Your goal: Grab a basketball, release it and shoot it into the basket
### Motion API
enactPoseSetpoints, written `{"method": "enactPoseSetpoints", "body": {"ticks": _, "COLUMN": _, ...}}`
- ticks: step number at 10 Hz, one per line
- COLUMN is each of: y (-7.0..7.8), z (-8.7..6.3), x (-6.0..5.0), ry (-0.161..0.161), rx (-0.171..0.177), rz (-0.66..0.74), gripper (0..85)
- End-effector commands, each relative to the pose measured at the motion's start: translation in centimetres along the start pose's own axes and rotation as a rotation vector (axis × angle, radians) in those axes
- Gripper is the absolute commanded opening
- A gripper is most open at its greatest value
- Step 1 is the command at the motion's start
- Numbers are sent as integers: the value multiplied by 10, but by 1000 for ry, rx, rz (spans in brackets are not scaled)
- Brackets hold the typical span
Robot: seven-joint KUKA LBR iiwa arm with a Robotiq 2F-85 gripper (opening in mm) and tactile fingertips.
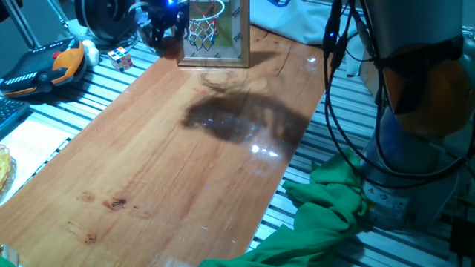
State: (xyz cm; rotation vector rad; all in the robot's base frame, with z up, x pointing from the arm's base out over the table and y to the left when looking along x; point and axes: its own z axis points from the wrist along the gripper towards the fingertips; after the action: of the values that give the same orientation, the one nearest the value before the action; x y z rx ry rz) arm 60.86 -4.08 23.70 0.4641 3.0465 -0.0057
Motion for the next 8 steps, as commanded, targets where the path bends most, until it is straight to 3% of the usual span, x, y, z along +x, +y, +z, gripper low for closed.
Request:
{"method": "enactPoseSetpoints", "body": {"ticks": 1, "y": -3, "z": -1, "x": -1, "ry": 5, "rx": -1, "rz": -2, "gripper": 7}}
{"method": "enactPoseSetpoints", "body": {"ticks": 5, "y": -17, "z": 3, "x": -8, "ry": 21, "rx": 6, "rz": -9, "gripper": 7}}
{"method": "enactPoseSetpoints", "body": {"ticks": 8, "y": -17, "z": 3, "x": -8, "ry": 3, "rx": 18, "rz": 64, "gripper": 7}}
